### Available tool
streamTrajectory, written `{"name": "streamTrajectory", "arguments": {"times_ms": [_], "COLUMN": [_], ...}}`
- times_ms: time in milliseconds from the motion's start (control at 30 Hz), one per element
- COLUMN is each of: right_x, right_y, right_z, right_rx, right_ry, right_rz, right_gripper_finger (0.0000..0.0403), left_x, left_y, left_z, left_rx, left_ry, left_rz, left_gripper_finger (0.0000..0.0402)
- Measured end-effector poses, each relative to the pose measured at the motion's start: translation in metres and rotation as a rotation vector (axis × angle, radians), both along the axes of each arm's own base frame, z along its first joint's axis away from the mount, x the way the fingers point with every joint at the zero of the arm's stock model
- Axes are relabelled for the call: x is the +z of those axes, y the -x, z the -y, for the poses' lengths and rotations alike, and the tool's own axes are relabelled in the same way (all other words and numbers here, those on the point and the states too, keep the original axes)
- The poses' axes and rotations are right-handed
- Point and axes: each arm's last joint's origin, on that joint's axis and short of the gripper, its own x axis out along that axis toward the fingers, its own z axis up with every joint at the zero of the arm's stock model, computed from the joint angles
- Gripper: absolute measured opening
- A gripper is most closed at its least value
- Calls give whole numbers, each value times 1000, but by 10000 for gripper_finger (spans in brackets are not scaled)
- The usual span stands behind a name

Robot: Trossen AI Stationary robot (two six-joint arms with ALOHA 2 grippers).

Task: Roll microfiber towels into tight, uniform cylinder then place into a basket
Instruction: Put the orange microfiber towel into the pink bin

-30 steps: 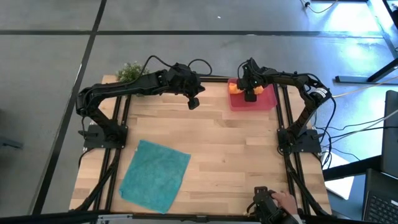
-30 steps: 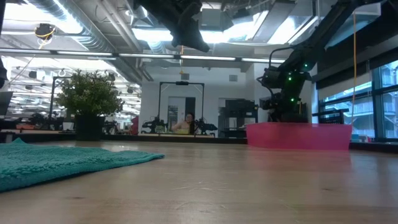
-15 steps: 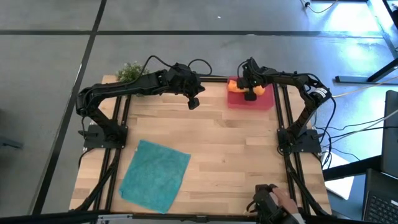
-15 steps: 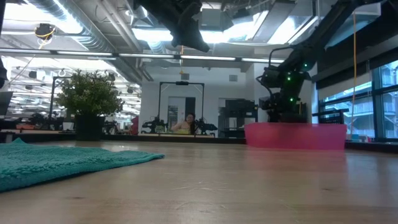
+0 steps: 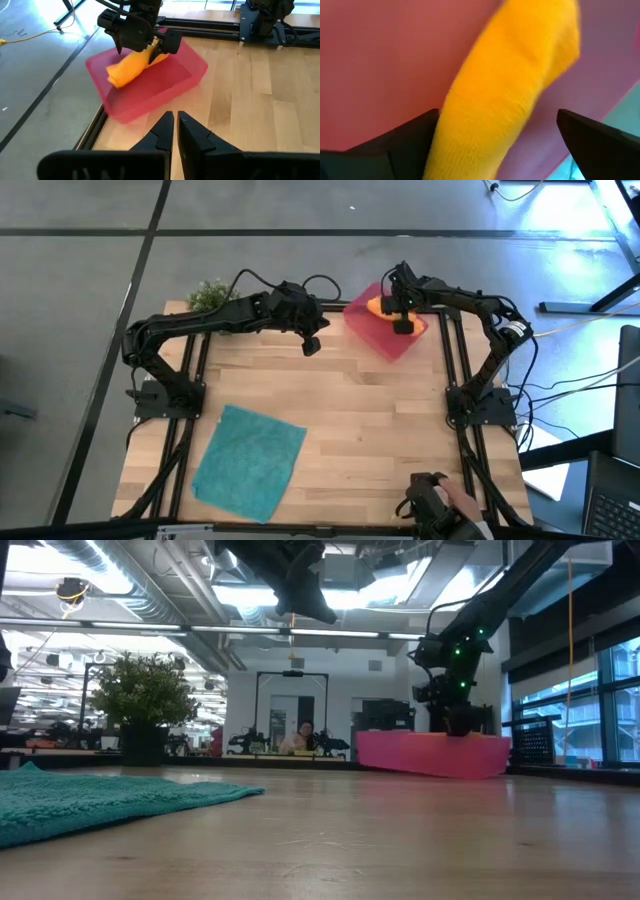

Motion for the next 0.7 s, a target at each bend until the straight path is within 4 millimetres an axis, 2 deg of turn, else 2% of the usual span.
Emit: {"name": "streamTrajectory", "arguments": {"times_ms": [333, 700], "right_x": [-1, -2], "right_y": [1, -6], "right_z": [-2, -10], "right_rx": [4, 36], "right_ry": [-32, -48], "right_rz": [-10, -20], "right_gripper_finger": [398, 398], "left_x": [0, 0], "left_y": [0, 0], "left_z": [0, 0], "left_rx": [0, 0], "left_ry": [0, 0], "left_rz": [0, 0], "left_gripper_finger": [14, 14]}}
